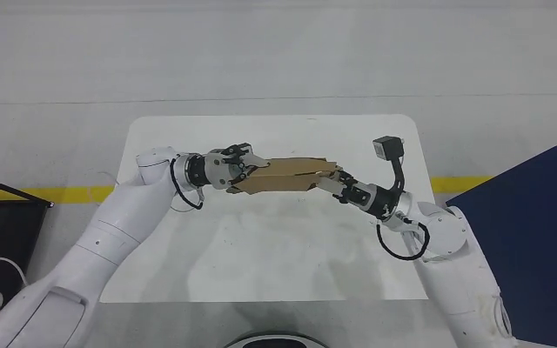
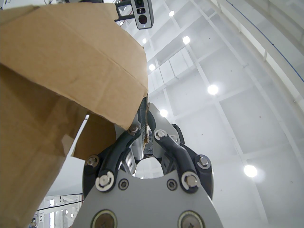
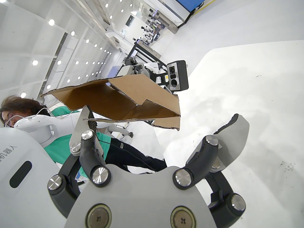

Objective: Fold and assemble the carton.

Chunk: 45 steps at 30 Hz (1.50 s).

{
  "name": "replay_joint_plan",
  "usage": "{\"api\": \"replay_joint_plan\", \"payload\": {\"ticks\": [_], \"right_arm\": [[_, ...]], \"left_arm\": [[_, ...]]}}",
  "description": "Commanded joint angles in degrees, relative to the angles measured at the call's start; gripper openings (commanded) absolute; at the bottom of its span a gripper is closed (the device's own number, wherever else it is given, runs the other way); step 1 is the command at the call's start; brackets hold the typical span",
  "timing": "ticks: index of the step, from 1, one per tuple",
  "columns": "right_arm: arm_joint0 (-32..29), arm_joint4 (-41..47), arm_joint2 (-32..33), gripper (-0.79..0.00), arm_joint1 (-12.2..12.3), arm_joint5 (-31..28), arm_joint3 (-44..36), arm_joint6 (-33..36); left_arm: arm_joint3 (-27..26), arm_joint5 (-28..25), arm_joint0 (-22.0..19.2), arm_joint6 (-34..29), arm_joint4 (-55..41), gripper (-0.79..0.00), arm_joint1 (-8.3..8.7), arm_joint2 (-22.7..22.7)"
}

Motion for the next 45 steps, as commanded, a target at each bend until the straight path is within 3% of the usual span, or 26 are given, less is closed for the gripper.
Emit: {"api": "replay_joint_plan", "payload": {"ticks": [1, 12, 16, 23, 30, 36, 39, 42, 45], "right_arm": [[0.0, 0.0, 0.0, 0.000, 0.0, 0.0, 0.0, 0.0], [0.0, 0.0, 0.0, 0.000, 0.0, 0.0, 0.0, 0.0], [0.0, 0.5, -0.1, 0.000, 0.0, 0.3, -1.2, 0.0], [0.8, 5.1, 1.7, 0.000, 0.3, -0.7, -2.1, 1.7], [-1.2, 9.0, 5.0, 0.000, 0.5, -2.5, -1.3, 1.3], [-3.0, 9.6, 8.0, 0.000, 0.8, 1.2, 1.8, -1.0], [-3.1, 10.8, 7.5, 0.000, 0.8, 3.2, 0.9, -0.3], [-3.3, 9.7, 8.4, 0.000, 1.1, 9.0, 0.3, 0.5], [-0.8, 3.7, 4.7, 0.000, 0.9, 5.8, 4.1, -1.0]], "left_arm": [[0.0, 0.0, 0.0, 0.0, 0.0, -0.785, 0.00, 0.0], [-0.1, -0.1, 0.2, 0.2, -0.3, -0.785, -0.01, -0.1], [-2.9, 0.3, 2.8, 0.3, -10.9, -0.785, -0.32, -0.4], [-5.0, 3.9, 1.2, 3.9, -22.7, -0.785, 0.60, 5.8], [-5.2, 3.8, -1.0, 3.7, -30.2, -0.785, 1.54, 11.1], [-10.1, 2.5, -1.9, 2.5, -40.7, -0.785, 2.68, 15.0], [-10.7, 2.2, -2.5, 2.2, -42.1, -0.785, 3.39, 16.0], [-9.7, 1.7, -4.0, 1.6, -39.2, -0.785, 4.12, 17.7], [-8.8, 0.0, -5.7, -0.1, -36.2, -0.785, 4.46, 19.9]]}}
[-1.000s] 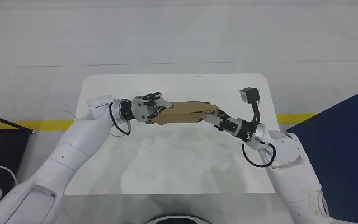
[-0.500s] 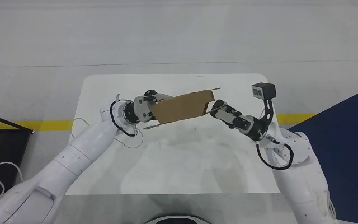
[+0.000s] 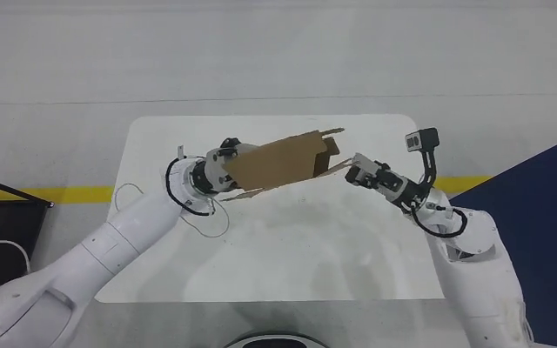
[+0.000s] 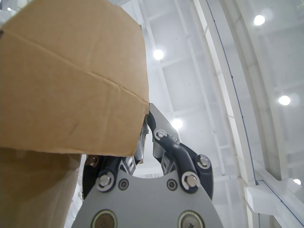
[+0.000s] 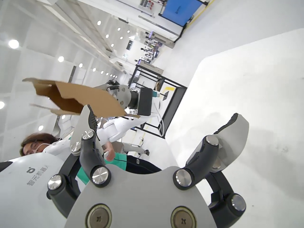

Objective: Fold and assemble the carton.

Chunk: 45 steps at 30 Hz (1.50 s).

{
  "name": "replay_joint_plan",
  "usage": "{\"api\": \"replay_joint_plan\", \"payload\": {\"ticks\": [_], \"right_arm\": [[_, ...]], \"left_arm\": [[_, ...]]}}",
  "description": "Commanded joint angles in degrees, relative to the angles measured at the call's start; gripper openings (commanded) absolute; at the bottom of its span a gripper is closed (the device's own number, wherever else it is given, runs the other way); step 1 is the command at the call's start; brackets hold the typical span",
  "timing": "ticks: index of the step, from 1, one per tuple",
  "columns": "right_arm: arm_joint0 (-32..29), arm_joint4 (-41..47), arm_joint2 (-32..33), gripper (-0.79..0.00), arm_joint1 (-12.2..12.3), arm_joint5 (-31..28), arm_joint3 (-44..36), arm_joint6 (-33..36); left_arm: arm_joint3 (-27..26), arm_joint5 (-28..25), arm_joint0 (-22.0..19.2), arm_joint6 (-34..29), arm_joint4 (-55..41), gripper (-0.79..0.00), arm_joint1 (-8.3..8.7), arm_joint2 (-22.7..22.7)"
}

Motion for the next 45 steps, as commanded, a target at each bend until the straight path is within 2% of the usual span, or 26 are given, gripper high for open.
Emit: {"api": "replay_joint_plan", "payload": {"ticks": [1, 6, 9, 18, 25, 37, 45], "right_arm": [[1.4, -2.7, -4.5, 0.000, -0.3, -5.5, 3.4, -0.7], [3.7, -4.5, -8.5, 0.000, -0.7, -6.7, 3.9, -0.5], [2.9, -4.5, -9.9, 0.000, -0.9, -7.6, 3.0, -1.7], [1.4, 4.3, -9.1, 0.000, -0.6, -6.3, 1.1, 3.8], [1.7, 5.2, -9.1, 0.000, -0.4, -5.4, 1.0, 6.0], [4.1, 3.5, -12.0, 0.000, -0.5, -3.2, 1.6, 6.7], [3.8, 5.8, -8.9, 0.000, -0.4, -4.9, 2.0, 3.9]], "left_arm": [[0.5, -1.0, -1.1, -1.0, 1.6, -0.785, 0.08, 1.5], [2.9, -4.4, -3.8, -4.4, 2.2, -0.785, -0.34, 4.1], [5.3, -5.7, -5.4, -5.7, 4.0, -0.785, -0.79, 5.3], [12.5, -8.3, -7.3, -8.2, 10.5, -0.785, -2.51, 5.8], [15.7, -11.8, -7.4, -6.0, 15.6, -0.785, -4.12, 3.4], [16.1, -16.1, -5.5, -1.1, 22.0, -0.785, -5.56, -1.3], [17.5, -13.0, -3.3, -6.7, 21.2, -0.785, -5.35, -5.9]]}}
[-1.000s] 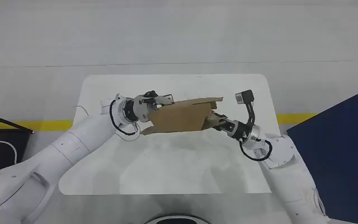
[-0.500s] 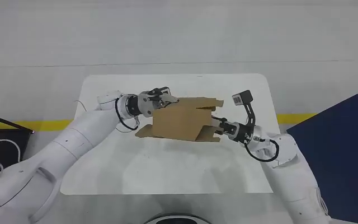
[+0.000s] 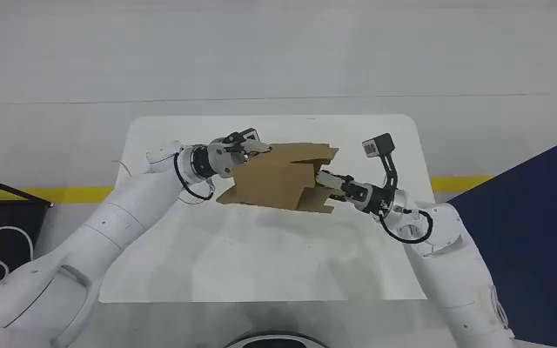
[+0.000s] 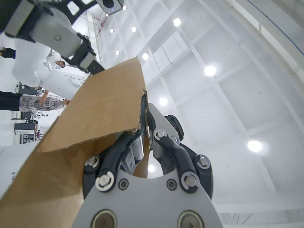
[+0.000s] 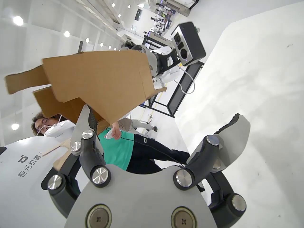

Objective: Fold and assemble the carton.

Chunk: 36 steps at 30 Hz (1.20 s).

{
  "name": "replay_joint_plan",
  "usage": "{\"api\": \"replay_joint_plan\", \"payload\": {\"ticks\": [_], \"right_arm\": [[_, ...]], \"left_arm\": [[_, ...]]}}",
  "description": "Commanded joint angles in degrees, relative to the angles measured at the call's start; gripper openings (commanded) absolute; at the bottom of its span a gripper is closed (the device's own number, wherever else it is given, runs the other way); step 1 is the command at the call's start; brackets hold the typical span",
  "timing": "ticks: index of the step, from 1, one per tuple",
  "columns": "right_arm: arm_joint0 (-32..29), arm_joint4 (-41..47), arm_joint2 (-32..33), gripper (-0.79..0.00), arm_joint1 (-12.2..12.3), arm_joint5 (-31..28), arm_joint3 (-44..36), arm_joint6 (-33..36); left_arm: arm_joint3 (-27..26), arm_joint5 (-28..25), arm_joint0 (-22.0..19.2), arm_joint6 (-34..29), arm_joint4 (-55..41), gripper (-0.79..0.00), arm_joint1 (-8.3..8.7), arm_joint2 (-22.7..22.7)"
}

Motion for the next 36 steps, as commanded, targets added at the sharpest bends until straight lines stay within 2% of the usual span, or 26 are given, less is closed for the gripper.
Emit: {"api": "replay_joint_plan", "payload": {"ticks": [1, 16, 26, 36], "right_arm": [[-0.4, 0.9, 1.0, 0.000, 0.0, -0.6, 0.0, -0.9], [-1.0, 1.1, 1.6, 0.000, 0.0, -0.6, -0.1, -2.9], [1.1, -1.6, -1.8, 0.000, -0.3, 0.5, -2.5, -3.1], [2.2, -5.8, -2.8, 0.000, -0.4, 3.0, -3.6, -5.0]], "left_arm": [[0.4, 1.1, 0.4, -1.4, 0.4, -0.785, 0.16, -0.9], [0.6, 2.2, 0.8, -2.3, 0.9, -0.785, 0.34, -1.7], [-5.0, 1.7, 2.6, 5.0, 4.7, -0.785, 0.27, -5.6], [-5.0, 1.9, 3.7, 7.1, 6.6, -0.785, -0.56, -8.2]]}}
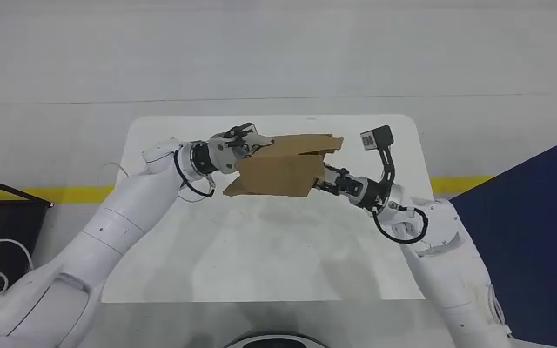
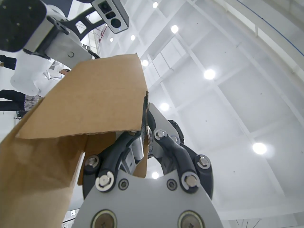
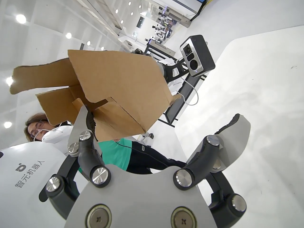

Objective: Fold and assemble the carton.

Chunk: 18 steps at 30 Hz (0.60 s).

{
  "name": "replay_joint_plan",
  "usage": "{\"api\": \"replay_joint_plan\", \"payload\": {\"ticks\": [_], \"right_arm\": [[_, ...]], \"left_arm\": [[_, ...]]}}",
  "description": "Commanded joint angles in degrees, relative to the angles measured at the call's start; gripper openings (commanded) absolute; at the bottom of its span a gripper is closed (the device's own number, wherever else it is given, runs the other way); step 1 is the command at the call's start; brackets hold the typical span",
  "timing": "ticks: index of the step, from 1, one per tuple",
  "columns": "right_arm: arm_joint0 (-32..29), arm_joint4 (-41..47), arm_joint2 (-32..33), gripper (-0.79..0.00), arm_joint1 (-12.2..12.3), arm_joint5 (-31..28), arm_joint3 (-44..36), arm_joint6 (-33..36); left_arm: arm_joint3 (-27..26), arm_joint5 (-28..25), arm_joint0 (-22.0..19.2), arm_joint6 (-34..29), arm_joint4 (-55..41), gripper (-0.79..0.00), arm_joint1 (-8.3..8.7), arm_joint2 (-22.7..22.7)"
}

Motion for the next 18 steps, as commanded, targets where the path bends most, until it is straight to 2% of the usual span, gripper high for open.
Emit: {"api": "replay_joint_plan", "payload": {"ticks": [1, 5, 9, 14, 18], "right_arm": [[0.2, -2.2, -0.1, 0.000, 0.0, 1.2, -0.4, -0.5], [0.9, -7.0, -1.3, 0.000, 0.0, 4.1, -1.3, -2.0], [1.0, -7.4, -1.2, 0.000, 0.0, 4.6, -1.5, -2.6], [-1.2, -4.7, 2.3, 0.000, 0.2, 1.9, -2.7, -4.2], [-4.1, -0.7, 6.1, 0.000, 0.4, -1.2, -3.6, -4.9]], "left_arm": [[0.0, 0.4, 0.2, 0.1, 0.6, -0.785, -0.13, -0.4], [-0.1, 1.7, 0.2, -0.1, 2.3, -0.785, -0.45, -0.8], [0.0, 2.8, 0.5, -1.3, 3.1, -0.785, -0.75, -1.2], [2.0, 5.5, 1.7, -7.2, 0.2, -0.785, -1.05, -2.6], [1.3, 5.7, 3.0, -7.0, -4.9, -0.785, -1.26, -1.9]]}}
